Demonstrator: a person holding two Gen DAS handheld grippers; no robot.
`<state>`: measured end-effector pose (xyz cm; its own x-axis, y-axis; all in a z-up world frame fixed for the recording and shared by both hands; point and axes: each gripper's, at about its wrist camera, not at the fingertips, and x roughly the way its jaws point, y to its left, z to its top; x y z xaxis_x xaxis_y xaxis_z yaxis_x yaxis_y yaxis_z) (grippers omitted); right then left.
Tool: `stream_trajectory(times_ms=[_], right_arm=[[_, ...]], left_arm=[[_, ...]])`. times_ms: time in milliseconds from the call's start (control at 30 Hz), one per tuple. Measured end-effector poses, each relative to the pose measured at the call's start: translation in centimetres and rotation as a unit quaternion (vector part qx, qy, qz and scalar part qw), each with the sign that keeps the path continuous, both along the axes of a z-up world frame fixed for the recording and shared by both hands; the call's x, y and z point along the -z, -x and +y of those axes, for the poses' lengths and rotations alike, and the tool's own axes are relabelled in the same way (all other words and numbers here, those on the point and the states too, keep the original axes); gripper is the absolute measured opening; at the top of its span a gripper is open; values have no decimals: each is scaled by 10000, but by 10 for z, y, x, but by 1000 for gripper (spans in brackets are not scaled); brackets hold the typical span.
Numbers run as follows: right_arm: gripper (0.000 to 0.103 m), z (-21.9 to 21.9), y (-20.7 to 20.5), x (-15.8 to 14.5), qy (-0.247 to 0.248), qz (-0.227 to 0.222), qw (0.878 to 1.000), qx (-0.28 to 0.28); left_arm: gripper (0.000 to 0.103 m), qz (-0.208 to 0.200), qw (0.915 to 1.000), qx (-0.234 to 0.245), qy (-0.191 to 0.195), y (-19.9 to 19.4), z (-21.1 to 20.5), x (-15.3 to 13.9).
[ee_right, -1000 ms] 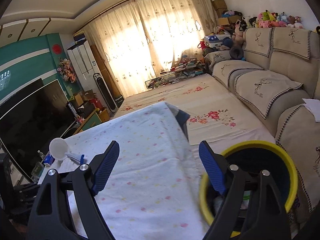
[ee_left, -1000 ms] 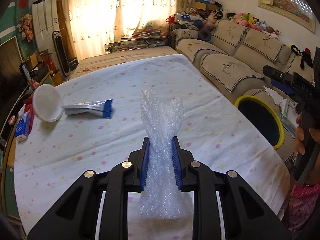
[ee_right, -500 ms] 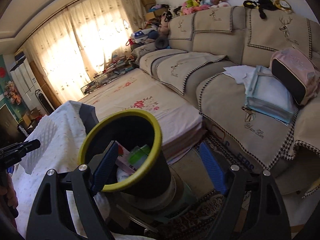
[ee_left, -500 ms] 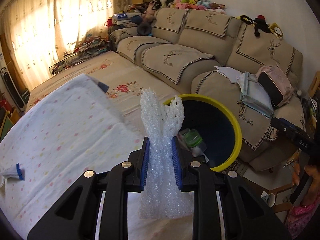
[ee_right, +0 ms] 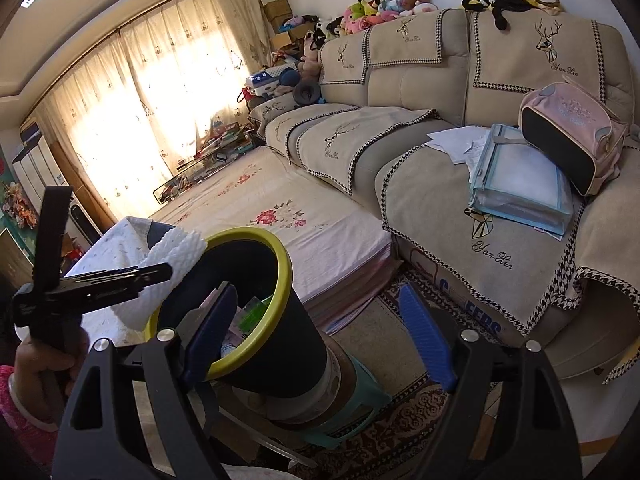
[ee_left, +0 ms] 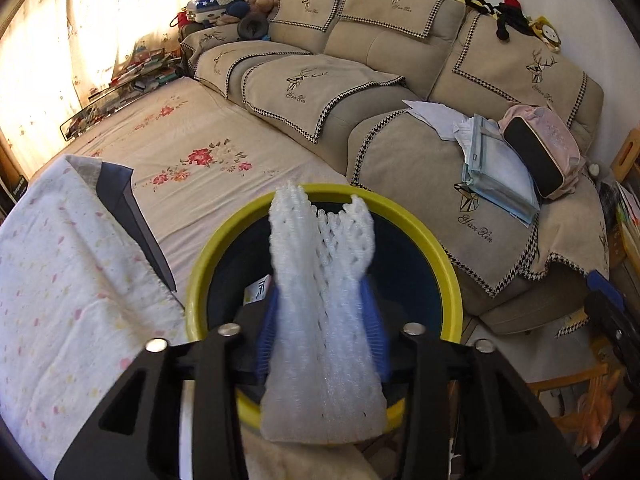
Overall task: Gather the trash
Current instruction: 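Carry the foam net into the yellow bin and open the left tool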
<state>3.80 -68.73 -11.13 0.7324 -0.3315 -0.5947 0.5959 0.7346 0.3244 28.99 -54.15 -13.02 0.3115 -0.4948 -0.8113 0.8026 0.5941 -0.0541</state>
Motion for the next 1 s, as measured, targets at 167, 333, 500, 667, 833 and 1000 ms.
stream_trajectory(times_ms=[167,333,500,667,833,1000], right_arm=[[79,1,-2,-2,18,27,10000,4],[79,6,-9,0,-9,71,9999,-77],[80,16,-15,-1,61,114,9997,-210],[82,21,-21,-2,97,166,9995,-260],[82,31,-34,-4,88,220,9987,-448],[82,60,-61,-12,186,206,9957,-886]], left_arm=[[78,-51,9998,-168,96,-8,3,-2],[89,-132,9996,-154,213,-8,19,-13],[89,-170,9976,-262,614,-6,56,-32],[92,-528,9900,-697,1109,-2,130,-54],[93,-817,9748,-1404,1528,-7,231,-70],[95,-1373,9506,-2294,1579,-9,345,-79]])
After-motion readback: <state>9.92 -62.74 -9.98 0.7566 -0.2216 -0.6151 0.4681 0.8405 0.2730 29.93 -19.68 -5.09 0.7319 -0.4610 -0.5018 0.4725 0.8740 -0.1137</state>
